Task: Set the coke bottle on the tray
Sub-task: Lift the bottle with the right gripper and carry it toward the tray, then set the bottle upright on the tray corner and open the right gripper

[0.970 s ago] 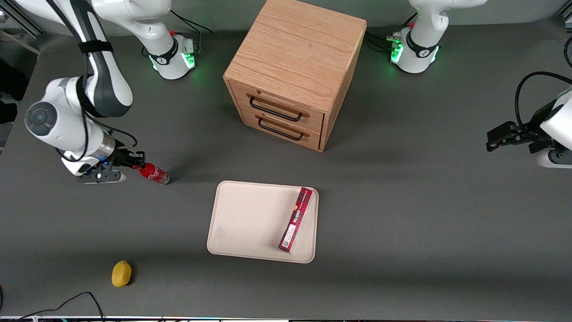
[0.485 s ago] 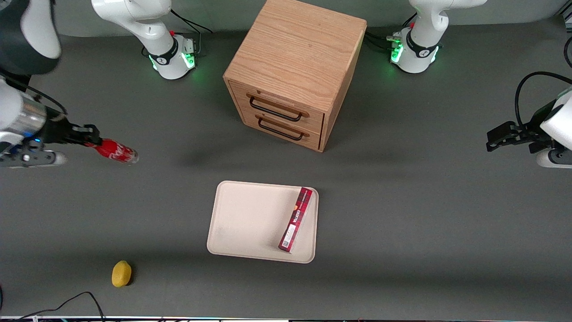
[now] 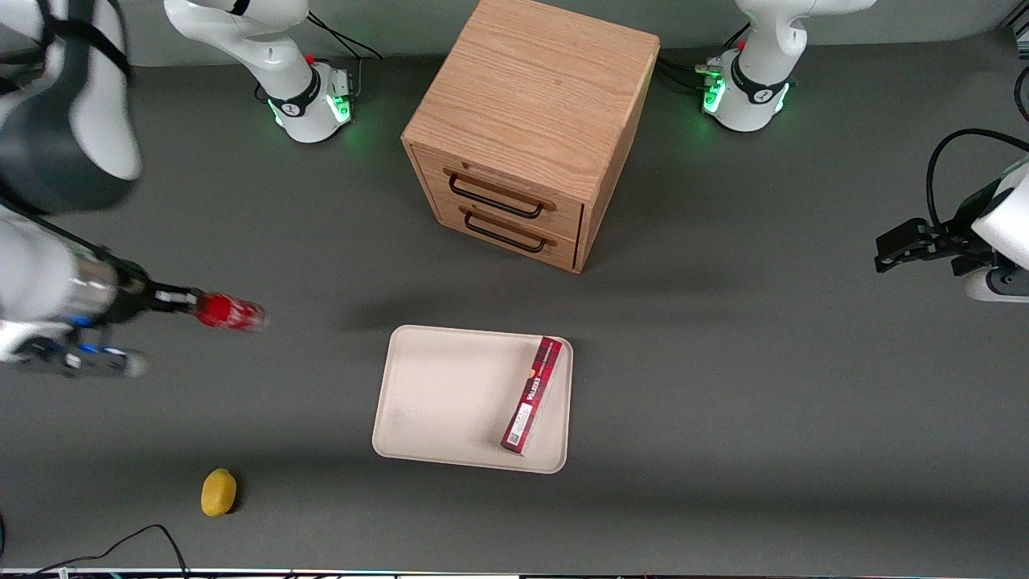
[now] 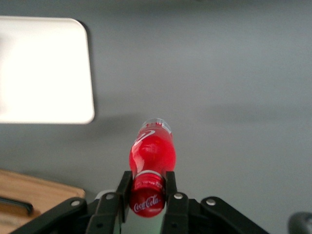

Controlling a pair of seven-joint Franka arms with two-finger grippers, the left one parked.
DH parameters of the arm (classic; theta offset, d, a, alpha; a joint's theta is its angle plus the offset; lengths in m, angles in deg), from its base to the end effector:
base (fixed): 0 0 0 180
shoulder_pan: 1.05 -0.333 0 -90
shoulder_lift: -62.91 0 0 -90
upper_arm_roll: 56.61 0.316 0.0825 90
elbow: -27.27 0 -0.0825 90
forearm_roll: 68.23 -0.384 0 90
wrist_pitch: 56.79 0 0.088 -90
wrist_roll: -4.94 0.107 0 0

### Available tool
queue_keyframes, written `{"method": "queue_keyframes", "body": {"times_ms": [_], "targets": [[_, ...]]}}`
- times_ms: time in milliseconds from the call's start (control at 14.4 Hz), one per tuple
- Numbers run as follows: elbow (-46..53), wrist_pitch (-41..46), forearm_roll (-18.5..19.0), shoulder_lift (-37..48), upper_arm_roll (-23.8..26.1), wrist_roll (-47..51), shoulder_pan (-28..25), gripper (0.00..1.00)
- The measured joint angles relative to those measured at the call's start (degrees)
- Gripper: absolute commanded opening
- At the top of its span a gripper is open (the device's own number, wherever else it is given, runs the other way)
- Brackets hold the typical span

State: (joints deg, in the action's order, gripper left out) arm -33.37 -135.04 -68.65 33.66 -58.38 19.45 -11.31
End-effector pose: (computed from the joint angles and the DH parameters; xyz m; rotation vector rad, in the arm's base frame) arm 0.6664 0.1061 0.5292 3.0742 -0.1568 -0.3046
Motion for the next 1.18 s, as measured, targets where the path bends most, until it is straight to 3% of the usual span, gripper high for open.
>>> {"method": "queue_keyframes", "body": {"times_ms": [347,554,901,970,1040,1109,1178], "targets": [[3.13,-12.83,-0.46,-10.23,0.15,12.15,-8.44,0.00],[3.33,-20.94,-0.51,-14.55,0.16,17.44,-10.06,0.00],[3.72,-26.67,-0.54,-19.11,0.09,19.36,-10.20,0.00],[3.72,-27.33,-0.55,-19.53,0.07,19.65,-10.20,0.24],[3.75,-27.54,-0.56,-19.74,0.06,19.97,-10.20,0.39],[3.75,-27.54,-0.57,-19.84,0.06,20.36,-10.20,0.65],[3.77,-27.55,-0.58,-19.86,0.06,20.80,-10.20,0.70]]}}
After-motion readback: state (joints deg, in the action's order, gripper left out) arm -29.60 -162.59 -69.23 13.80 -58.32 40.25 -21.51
